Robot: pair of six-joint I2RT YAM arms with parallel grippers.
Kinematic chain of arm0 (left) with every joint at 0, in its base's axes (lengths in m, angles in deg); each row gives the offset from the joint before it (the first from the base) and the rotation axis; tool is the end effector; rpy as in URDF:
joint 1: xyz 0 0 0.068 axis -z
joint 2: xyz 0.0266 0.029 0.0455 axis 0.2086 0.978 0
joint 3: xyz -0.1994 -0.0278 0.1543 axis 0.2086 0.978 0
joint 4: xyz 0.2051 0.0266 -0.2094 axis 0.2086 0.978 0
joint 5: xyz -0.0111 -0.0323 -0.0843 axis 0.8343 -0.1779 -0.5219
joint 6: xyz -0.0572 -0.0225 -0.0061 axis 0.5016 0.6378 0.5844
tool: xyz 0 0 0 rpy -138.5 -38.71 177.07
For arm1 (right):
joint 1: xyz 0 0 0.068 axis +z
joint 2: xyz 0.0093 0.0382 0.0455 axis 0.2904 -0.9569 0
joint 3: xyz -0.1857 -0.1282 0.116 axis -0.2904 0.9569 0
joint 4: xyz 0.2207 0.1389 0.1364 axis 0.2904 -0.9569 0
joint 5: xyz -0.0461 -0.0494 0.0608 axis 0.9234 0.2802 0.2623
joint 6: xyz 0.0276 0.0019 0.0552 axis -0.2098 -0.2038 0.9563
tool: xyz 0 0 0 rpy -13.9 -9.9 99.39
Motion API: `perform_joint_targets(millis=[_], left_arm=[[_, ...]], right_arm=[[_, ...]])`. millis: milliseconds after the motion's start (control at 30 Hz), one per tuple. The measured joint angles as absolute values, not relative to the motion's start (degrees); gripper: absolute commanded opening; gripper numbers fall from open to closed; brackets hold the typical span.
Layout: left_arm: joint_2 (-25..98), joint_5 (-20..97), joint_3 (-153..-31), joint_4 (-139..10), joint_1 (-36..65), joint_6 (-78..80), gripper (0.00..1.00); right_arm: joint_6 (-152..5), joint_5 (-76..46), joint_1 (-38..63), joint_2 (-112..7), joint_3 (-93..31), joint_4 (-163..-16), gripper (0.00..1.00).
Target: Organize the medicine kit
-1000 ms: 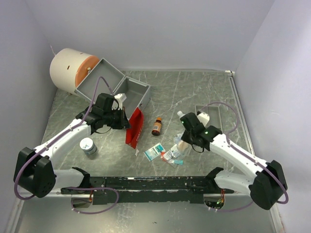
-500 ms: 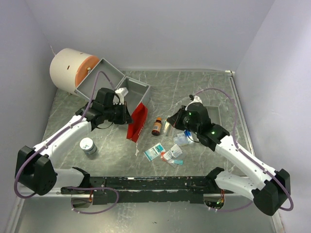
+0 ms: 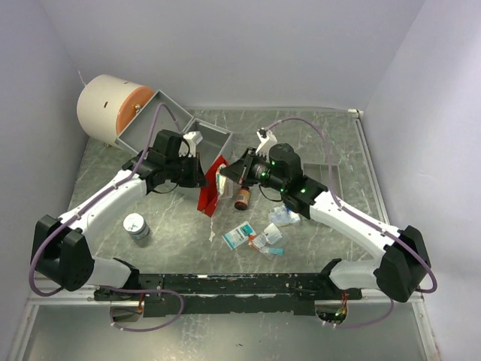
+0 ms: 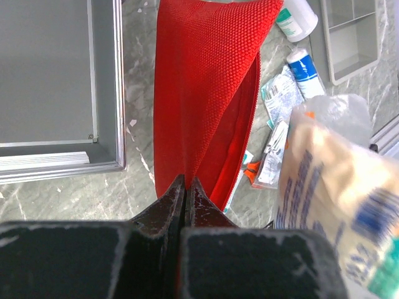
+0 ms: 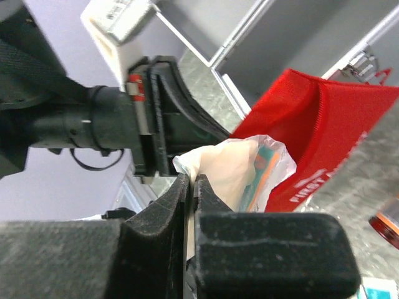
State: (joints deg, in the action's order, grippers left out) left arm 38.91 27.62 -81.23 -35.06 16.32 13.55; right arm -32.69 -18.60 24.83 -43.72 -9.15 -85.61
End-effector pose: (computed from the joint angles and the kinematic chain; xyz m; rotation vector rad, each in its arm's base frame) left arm 0.2916 -0.1747 0.2467 0.2679 2.4286 -0.8238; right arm 0.2516 0.2362 0.2845 -0.0442 2.0228 1.2255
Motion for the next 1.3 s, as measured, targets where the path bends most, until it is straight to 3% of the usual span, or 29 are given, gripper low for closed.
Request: perform_joint_targets(millis=[367, 667, 1067, 1300], left_arm=[[41.77, 27.66, -81.23, -35.11, 16.30, 13.40, 0.07], [41.82, 27.23, -80.60, -35.78, 16.30, 13.62, 0.07], [41.82, 26.96, -80.44, -35.89, 16.32, 13.62, 0.07], [41.84, 26.70, -80.44, -35.92, 16.30, 13.60, 0.07]], right_arm=[[-29.92, -13.14, 27.63, -48.05, -8.10, -74.74, 0.00], [-29.11, -2.82, 30.08, -52.44, -8.54, -76.80, 0.00], [-32.12, 0.65, 30.08, -57.66, -10.01, -76.29, 0.00], [-35.49, 0.70, 30.08, -60.31, -11.19, -77.54, 0.15]])
